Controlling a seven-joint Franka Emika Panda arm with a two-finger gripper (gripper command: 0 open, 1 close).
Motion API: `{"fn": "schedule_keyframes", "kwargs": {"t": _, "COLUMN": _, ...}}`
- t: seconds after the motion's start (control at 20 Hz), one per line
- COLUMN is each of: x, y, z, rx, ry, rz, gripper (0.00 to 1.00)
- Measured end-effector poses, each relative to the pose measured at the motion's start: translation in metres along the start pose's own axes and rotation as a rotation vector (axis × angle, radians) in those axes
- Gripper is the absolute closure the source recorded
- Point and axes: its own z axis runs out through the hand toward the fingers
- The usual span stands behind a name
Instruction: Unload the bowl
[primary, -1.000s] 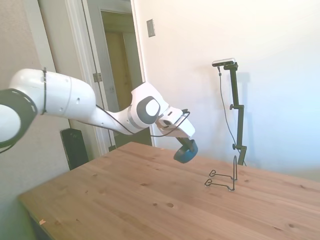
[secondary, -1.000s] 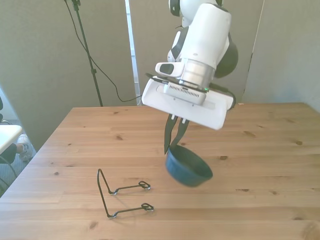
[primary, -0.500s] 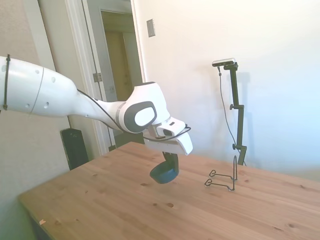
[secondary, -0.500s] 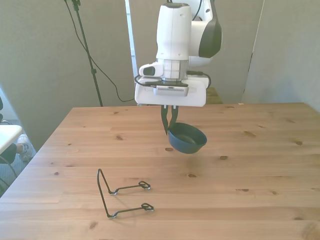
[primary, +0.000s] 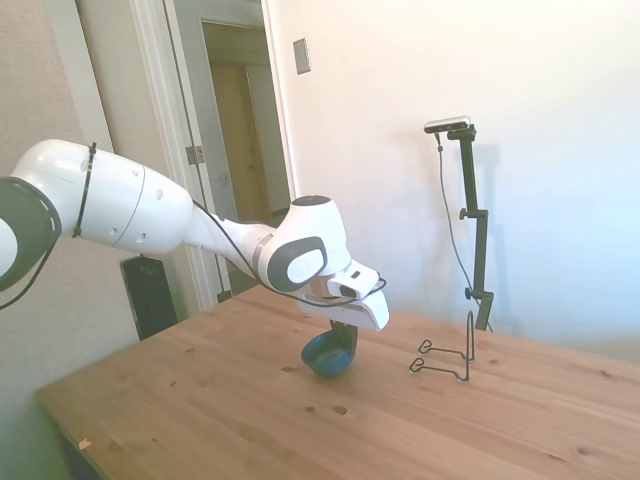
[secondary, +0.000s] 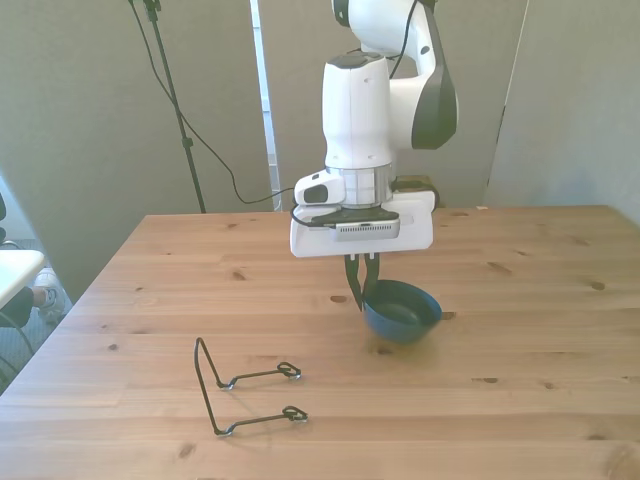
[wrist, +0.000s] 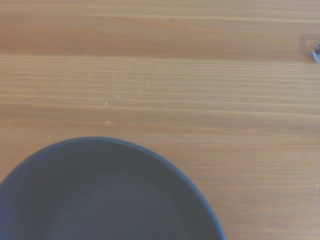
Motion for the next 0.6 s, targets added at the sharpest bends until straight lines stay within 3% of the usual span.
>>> {"fn": "schedule_keyframes", "kwargs": {"t": 0.05, "x": 0.000, "y": 0.001, "z": 0.005, "rx": 0.001, "ry": -0.010, "rz": 0.010, "gripper": 0.00}}
{"fn": "schedule_keyframes", "kwargs": {"t": 0.6, "x": 0.010, "y": 0.015, "z": 0.010, "rx": -0.022, "ry": -0.027, "rz": 0.044, "gripper": 0.00}}
